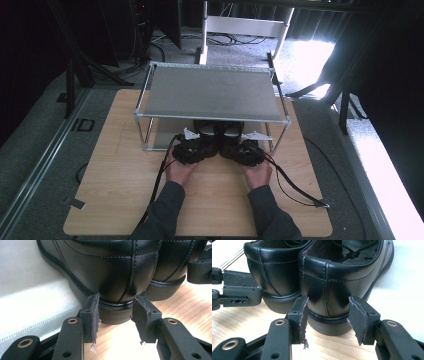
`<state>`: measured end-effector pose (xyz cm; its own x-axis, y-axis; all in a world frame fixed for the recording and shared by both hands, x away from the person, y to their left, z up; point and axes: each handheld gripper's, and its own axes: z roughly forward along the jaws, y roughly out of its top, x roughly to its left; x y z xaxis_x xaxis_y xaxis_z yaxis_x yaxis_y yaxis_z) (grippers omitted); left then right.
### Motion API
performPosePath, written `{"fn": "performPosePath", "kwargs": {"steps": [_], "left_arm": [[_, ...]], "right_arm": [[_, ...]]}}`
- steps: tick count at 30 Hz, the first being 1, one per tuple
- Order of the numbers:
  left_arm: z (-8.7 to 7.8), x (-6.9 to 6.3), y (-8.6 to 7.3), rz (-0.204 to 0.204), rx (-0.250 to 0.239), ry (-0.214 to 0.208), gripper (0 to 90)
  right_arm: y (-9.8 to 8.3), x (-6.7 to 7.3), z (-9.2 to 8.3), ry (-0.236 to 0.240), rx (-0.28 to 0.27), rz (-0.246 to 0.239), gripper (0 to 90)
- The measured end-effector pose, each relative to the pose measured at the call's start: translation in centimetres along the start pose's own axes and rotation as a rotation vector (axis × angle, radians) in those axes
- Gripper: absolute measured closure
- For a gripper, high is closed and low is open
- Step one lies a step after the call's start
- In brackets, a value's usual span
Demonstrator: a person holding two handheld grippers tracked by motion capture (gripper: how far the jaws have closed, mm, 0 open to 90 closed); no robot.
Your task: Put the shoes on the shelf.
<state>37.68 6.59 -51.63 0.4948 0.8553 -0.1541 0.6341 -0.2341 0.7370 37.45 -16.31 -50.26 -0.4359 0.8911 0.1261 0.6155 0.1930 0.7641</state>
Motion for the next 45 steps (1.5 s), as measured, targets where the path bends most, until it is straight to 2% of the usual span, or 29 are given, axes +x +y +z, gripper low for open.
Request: {"fn": "performPosePath", "kwargs": {"steps": [9, 16, 24, 27, 30, 33, 39, 40, 41, 45], "left_arm": [[0.4, 0.2, 0.3, -0.009, 0.004, 0.017, 56.7], [0.7, 0.1, 0.5, -0.012, 0.000, 0.020, 56.7], [0.8, 0.2, 0.5, -0.018, -0.001, 0.025, 53.7], [1.0, 0.3, 0.4, -0.034, -0.001, 0.022, 53.6], [0.9, 0.2, 0.3, -0.029, -0.004, 0.030, 53.0], [0.4, 0.3, 0.2, -0.032, -0.020, 0.022, 51.4], [-1.3, 0.5, -0.4, -0.010, -0.036, 0.020, 49.4], [-2.1, 0.8, -0.9, -0.013, -0.038, 0.017, 49.4], [-2.4, 1.0, -1.2, -0.016, -0.037, 0.018, 49.1], [-3.3, 1.5, -2.5, -0.014, -0.026, 0.033, 48.6]], "right_arm": [[0.2, 0.0, 0.6, -0.011, -0.011, 0.005, 49.4], [0.2, -0.7, 0.8, -0.002, -0.008, 0.013, 49.0], [0.3, -0.8, 0.7, -0.002, -0.004, 0.001, 47.7], [0.4, -1.0, 0.8, 0.004, 0.000, -0.003, 47.2], [0.4, -1.0, 0.7, 0.001, -0.001, -0.014, 47.2], [0.3, -0.9, 0.5, -0.012, -0.001, -0.029, 47.1], [-0.3, -1.1, -0.6, -0.001, -0.004, -0.057, 45.5], [-0.5, -1.2, -0.9, -0.002, -0.001, -0.064, 45.4], [-1.1, -1.7, -1.4, -0.007, 0.009, -0.080, 45.4], [-1.9, -2.8, -2.0, -0.021, 0.029, -0.084, 45.0]]}}
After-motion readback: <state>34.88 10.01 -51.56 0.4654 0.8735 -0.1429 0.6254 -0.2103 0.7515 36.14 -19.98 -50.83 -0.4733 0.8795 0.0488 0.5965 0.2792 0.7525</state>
